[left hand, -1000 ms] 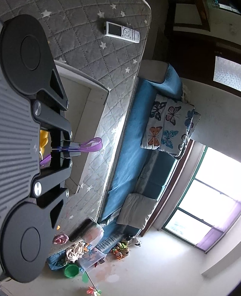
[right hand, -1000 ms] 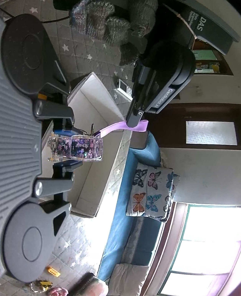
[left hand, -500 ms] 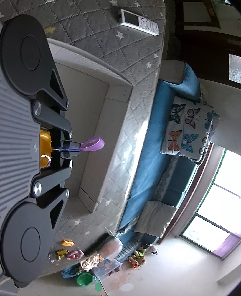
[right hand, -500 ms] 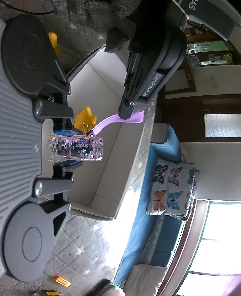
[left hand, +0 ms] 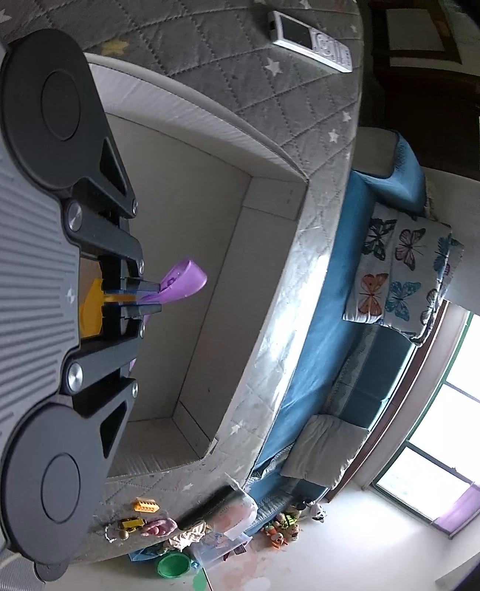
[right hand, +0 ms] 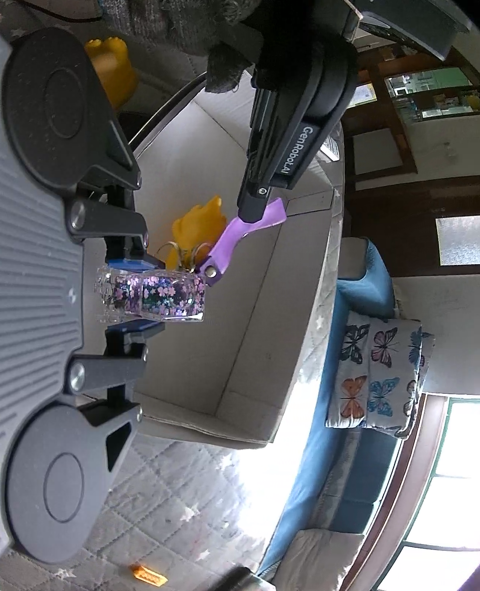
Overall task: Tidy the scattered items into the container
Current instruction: 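Open the left tool and the right tool to drop the keychain into the box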
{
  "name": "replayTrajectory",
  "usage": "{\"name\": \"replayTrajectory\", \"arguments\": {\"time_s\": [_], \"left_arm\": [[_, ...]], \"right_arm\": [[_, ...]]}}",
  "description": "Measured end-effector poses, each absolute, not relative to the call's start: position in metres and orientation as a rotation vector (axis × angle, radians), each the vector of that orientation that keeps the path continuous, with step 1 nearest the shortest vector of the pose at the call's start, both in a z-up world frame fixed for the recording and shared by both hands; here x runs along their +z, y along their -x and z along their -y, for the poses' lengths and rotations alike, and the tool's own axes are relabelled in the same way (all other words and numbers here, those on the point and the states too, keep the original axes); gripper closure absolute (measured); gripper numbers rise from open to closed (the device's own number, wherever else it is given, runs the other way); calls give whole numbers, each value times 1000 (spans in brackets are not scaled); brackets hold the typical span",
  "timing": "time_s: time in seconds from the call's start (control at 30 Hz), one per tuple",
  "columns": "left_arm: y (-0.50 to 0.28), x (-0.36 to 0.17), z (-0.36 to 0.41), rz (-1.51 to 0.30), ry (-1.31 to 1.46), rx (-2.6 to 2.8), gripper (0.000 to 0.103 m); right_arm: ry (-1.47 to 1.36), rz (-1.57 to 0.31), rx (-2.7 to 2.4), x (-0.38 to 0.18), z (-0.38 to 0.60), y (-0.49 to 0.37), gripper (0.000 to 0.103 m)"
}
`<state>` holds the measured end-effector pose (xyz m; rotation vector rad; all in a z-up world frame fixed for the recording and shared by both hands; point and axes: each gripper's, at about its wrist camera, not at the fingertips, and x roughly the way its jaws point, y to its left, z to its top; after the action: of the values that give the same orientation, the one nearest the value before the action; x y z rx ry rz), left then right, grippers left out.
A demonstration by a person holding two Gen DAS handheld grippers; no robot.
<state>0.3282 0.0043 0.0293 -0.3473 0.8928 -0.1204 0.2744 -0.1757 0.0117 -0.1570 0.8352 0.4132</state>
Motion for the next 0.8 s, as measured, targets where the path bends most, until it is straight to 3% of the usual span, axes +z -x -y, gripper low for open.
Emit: {"name": "replayTrajectory", "arguments": {"time_s": [0.43, 0.8], "left_arm": [[-320, 26, -14, -921, 377, -116, 86], [-291, 40, -21, -895, 375, -117, 82]], "right_arm": [[141, -849, 402, 14, 175, -269, 74], [129, -772, 399, 37, 176, -243, 70]]}}
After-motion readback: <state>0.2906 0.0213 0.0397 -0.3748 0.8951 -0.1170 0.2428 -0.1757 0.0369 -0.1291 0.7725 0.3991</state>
